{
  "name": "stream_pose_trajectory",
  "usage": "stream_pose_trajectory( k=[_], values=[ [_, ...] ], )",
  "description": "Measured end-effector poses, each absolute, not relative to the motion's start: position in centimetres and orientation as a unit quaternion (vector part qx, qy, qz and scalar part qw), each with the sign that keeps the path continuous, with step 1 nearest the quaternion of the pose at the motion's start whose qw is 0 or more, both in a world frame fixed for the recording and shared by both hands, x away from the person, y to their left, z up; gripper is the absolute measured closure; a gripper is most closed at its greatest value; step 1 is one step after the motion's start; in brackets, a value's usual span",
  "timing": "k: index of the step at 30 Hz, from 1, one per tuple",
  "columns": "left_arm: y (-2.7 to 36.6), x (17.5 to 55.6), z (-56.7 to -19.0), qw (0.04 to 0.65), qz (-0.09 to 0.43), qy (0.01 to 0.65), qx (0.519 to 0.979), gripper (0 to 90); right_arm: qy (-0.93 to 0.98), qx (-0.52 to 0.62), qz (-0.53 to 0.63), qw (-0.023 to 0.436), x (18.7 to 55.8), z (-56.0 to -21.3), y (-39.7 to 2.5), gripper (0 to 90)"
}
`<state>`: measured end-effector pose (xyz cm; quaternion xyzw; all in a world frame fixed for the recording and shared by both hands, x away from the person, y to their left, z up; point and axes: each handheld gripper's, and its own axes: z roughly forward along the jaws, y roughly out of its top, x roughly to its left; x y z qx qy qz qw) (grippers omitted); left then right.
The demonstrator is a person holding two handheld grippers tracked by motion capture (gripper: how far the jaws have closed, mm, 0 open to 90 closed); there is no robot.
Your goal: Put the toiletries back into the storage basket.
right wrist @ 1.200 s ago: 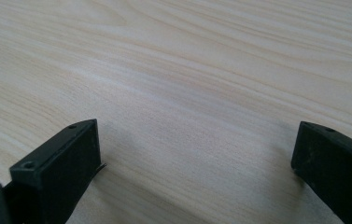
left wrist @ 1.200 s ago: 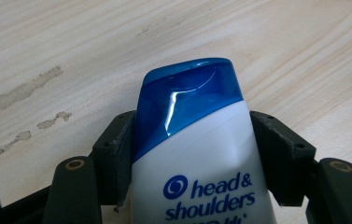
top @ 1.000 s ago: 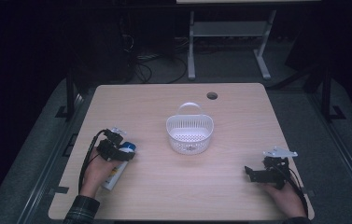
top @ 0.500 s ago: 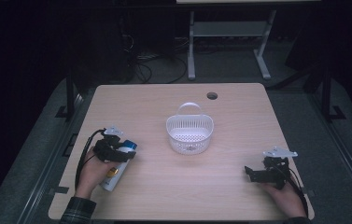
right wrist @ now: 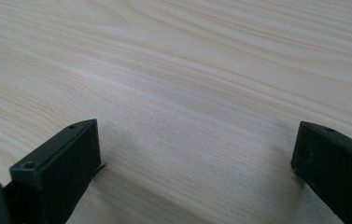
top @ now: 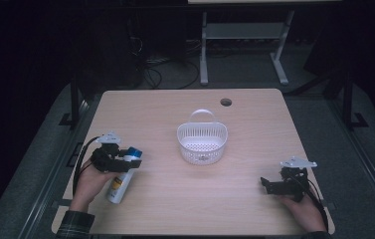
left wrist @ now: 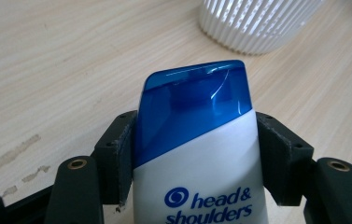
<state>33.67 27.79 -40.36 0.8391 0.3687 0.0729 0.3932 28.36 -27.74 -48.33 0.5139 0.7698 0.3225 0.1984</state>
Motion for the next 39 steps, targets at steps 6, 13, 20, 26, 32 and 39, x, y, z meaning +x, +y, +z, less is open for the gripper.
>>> stream_pose_trajectory(
  k=[6, 13, 20, 26, 32, 39],
  values=[
    [28.5, 33.4, -39.5, 0.427, 0.066, 0.351, 0.830, 36.6, 0.770, 0.514, 0.323, 0.198, 28.4, -48.3, -27.7, 0.8],
    [28.9, 33.1, -38.7, 0.464, 0.060, 0.335, 0.818, 36.7, 0.770, 0.514, 0.322, 0.198, 28.4, -48.3, -27.7, 0.8],
    [28.9, 32.7, -38.0, 0.494, 0.060, 0.311, 0.810, 36.9, 0.770, 0.514, 0.323, 0.198, 28.4, -48.3, -27.7, 0.8],
    [28.4, 32.5, -37.8, 0.506, 0.064, 0.291, 0.809, 37.0, 0.770, 0.514, 0.323, 0.198, 28.4, -48.3, -27.7, 0.8],
    [28.0, 32.4, -37.6, 0.512, 0.070, 0.283, 0.808, 36.9, 0.770, 0.514, 0.323, 0.198, 28.4, -48.3, -27.7, 0.8],
    [27.6, 32.4, -37.3, 0.516, 0.075, 0.277, 0.807, 36.9, 0.770, 0.514, 0.322, 0.199, 28.4, -48.3, -27.7, 0.8]
  ],
)
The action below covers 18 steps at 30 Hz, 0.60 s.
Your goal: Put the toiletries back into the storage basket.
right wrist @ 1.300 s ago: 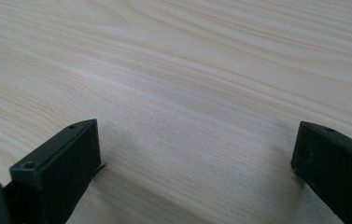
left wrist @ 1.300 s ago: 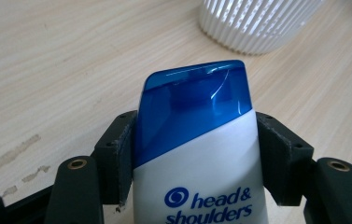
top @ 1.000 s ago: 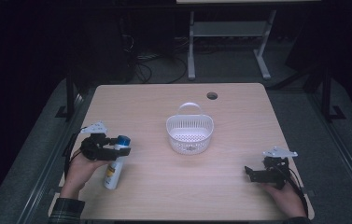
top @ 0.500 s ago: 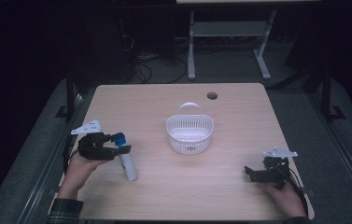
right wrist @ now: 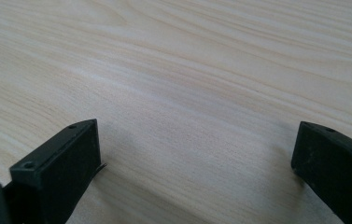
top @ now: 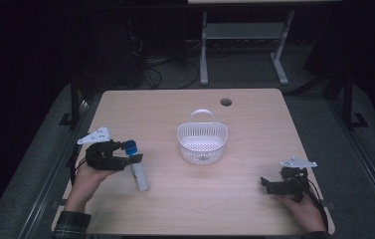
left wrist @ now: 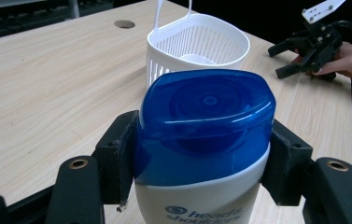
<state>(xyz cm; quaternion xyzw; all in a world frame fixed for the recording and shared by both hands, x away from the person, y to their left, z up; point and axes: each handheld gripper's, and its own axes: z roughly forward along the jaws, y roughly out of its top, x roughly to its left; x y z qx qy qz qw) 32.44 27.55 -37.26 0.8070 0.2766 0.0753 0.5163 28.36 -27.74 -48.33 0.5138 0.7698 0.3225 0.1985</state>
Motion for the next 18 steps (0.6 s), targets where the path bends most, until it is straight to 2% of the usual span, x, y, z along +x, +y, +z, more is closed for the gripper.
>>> stream_pose_trajectory(
  k=[18],
  values=[
    [24.9, 33.9, -35.0, 0.522, 0.090, 0.250, 0.810, 36.9, 0.770, 0.514, 0.323, 0.198, 28.4, -48.3, -27.7, 0.8]
  ],
)
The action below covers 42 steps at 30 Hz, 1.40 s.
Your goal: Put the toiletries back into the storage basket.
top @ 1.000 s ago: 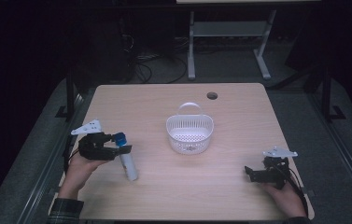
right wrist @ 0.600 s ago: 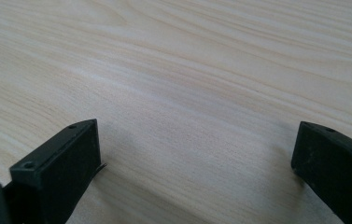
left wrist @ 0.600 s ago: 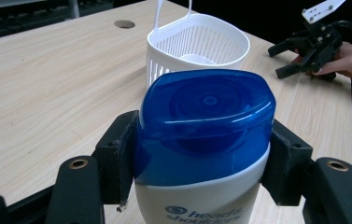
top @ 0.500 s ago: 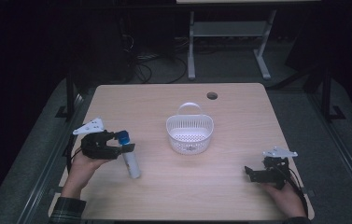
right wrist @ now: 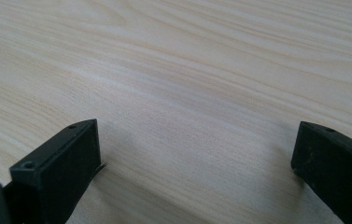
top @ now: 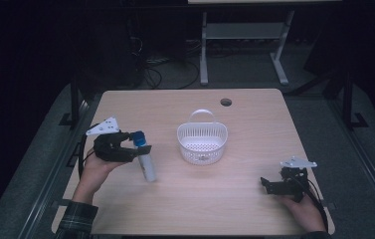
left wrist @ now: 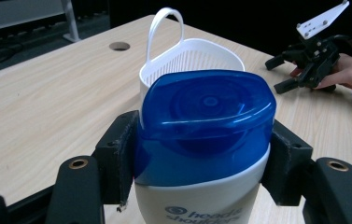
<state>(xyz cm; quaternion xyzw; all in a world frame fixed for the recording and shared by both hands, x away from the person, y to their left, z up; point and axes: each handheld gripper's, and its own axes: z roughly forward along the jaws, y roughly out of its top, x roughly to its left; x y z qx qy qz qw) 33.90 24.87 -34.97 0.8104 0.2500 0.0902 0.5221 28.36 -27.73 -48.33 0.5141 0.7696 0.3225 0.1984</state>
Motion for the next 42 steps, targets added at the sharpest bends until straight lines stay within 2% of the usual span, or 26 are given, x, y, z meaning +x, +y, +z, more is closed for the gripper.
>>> stream_pose_trajectory(
  k=[42],
  values=[
    [18.6, 37.7, -28.4, 0.546, 0.129, 0.207, 0.801, 36.9, 0.770, 0.514, 0.323, 0.198, 28.3, -48.3, -27.7, 0.8]
  ],
)
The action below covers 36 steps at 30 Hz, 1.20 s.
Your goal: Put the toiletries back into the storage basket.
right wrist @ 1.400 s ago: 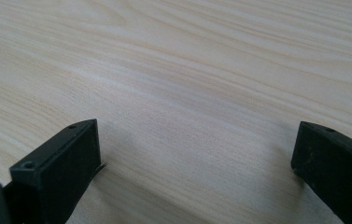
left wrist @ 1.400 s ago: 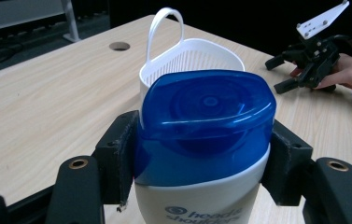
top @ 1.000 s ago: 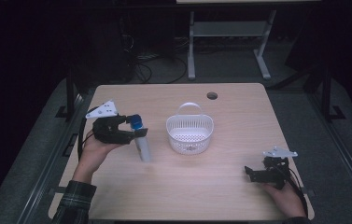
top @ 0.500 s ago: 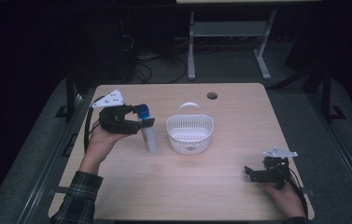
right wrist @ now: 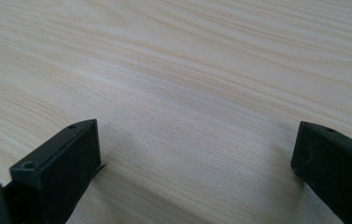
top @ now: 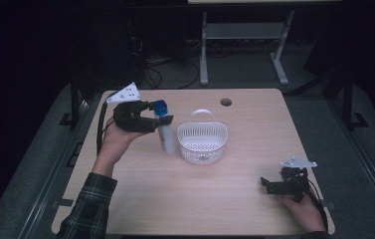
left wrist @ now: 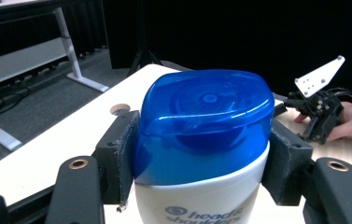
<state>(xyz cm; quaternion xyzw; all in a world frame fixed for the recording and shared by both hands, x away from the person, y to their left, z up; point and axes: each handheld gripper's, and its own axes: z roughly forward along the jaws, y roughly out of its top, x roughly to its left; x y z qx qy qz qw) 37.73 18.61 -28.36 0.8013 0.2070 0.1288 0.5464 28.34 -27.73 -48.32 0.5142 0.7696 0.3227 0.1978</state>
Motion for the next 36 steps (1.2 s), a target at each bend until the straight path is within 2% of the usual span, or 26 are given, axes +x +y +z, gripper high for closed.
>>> stream_pose_trajectory(
  k=[14, 36],
  values=[
    [15.6, 38.9, -27.3, 0.559, 0.135, 0.197, 0.794, 36.9, 0.769, 0.514, 0.323, 0.198, 28.3, -48.3, -27.7, 0.8],
    [13.2, 40.3, -30.4, 0.557, 0.145, 0.195, 0.794, 36.7, 0.770, 0.514, 0.323, 0.198, 28.3, -48.3, -27.7, 0.8]
  ],
)
